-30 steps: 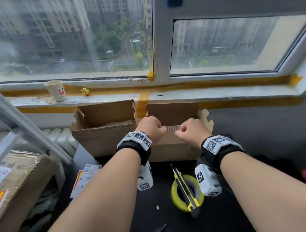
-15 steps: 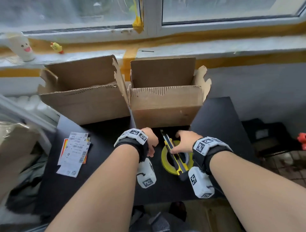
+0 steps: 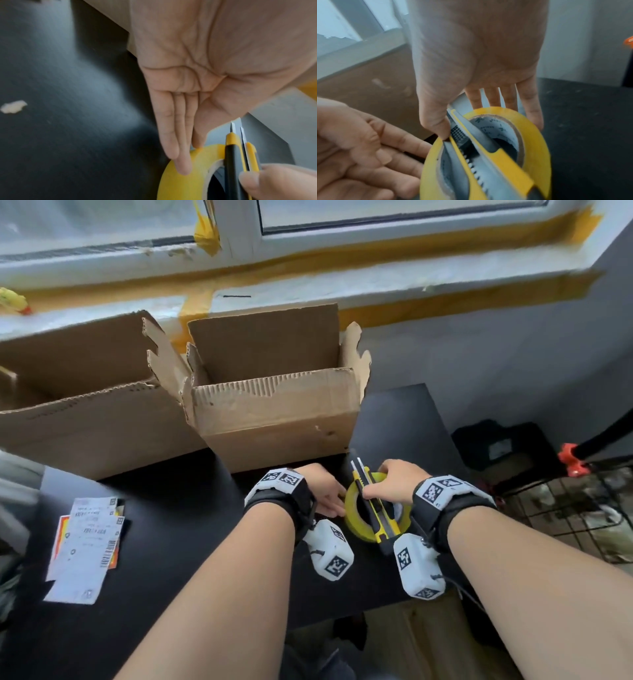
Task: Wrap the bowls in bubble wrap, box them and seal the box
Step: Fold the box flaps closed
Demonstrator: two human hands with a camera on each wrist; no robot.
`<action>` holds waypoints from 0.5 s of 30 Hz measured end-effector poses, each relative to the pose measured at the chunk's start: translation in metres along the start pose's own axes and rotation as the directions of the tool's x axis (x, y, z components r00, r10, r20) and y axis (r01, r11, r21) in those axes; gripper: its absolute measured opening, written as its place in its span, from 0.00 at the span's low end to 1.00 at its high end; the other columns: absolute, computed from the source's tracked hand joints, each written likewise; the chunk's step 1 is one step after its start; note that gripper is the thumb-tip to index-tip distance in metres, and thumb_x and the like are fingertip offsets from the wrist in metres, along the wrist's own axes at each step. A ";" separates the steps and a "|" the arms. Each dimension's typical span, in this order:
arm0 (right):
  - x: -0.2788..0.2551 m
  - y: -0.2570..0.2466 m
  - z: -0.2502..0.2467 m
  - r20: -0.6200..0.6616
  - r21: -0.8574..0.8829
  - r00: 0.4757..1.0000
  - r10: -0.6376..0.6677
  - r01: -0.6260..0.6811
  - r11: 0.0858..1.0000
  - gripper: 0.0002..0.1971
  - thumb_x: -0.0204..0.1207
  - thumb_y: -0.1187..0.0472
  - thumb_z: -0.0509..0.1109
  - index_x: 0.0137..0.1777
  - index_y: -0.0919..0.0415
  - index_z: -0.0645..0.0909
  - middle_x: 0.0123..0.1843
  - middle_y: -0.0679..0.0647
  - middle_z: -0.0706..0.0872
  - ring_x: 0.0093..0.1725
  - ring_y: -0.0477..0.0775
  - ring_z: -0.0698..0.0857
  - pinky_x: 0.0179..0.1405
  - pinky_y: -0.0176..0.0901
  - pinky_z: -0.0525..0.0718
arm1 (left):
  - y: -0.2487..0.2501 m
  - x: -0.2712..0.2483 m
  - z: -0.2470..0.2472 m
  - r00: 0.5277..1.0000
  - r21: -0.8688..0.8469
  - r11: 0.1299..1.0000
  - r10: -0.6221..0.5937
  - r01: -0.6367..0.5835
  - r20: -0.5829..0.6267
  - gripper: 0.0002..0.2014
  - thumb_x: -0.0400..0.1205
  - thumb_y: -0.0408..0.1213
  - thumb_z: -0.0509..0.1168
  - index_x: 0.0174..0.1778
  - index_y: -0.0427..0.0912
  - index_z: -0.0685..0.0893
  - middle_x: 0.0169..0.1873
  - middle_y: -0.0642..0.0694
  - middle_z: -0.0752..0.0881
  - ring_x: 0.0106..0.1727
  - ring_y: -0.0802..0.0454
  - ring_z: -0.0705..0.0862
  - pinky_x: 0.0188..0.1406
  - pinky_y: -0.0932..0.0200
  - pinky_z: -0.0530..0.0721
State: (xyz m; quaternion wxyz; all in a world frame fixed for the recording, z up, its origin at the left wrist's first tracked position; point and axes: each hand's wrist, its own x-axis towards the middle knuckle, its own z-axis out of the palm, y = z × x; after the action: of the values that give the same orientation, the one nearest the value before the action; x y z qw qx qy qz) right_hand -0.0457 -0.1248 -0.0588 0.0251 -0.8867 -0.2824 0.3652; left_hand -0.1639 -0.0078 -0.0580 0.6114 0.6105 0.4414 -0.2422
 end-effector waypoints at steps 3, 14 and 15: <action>0.002 0.025 -0.012 -0.032 0.046 0.997 0.076 -0.074 0.996 0.19 0.64 0.42 0.73 0.49 0.54 0.79 0.40 0.47 0.83 0.40 0.49 0.82 0.41 0.43 0.79 | 0.021 0.003 0.022 0.998 -0.009 0.999 0.032 -0.031 0.052 0.14 0.84 0.27 0.62 0.63 0.25 0.80 0.59 0.31 0.86 0.60 0.39 0.87 0.58 0.51 0.85; 0.010 0.040 -0.031 -0.071 0.062 0.991 0.113 -0.108 0.992 0.21 0.68 0.42 0.71 0.55 0.55 0.80 0.46 0.50 0.85 0.48 0.54 0.84 0.47 0.45 0.81 | 0.055 -0.007 0.023 0.997 -0.046 0.999 0.021 -0.018 0.068 0.17 0.86 0.20 0.51 0.70 0.25 0.75 0.69 0.31 0.79 0.70 0.37 0.80 0.69 0.50 0.78; 0.009 0.034 -0.035 -0.079 0.052 0.992 0.097 -0.093 0.994 0.22 0.69 0.43 0.71 0.56 0.57 0.80 0.47 0.51 0.85 0.50 0.55 0.84 0.49 0.45 0.81 | 0.055 -0.013 0.016 0.998 -0.052 0.999 0.012 -0.009 0.065 0.17 0.87 0.21 0.51 0.70 0.25 0.75 0.69 0.30 0.78 0.71 0.37 0.79 0.68 0.49 0.78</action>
State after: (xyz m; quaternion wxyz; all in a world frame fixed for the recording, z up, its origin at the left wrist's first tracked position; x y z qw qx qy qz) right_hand -0.0013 -0.1432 -0.0472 0.0404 -0.9125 -0.2295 0.3363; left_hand -0.1204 -0.0185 -0.0195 0.6422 0.5886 0.4241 -0.2474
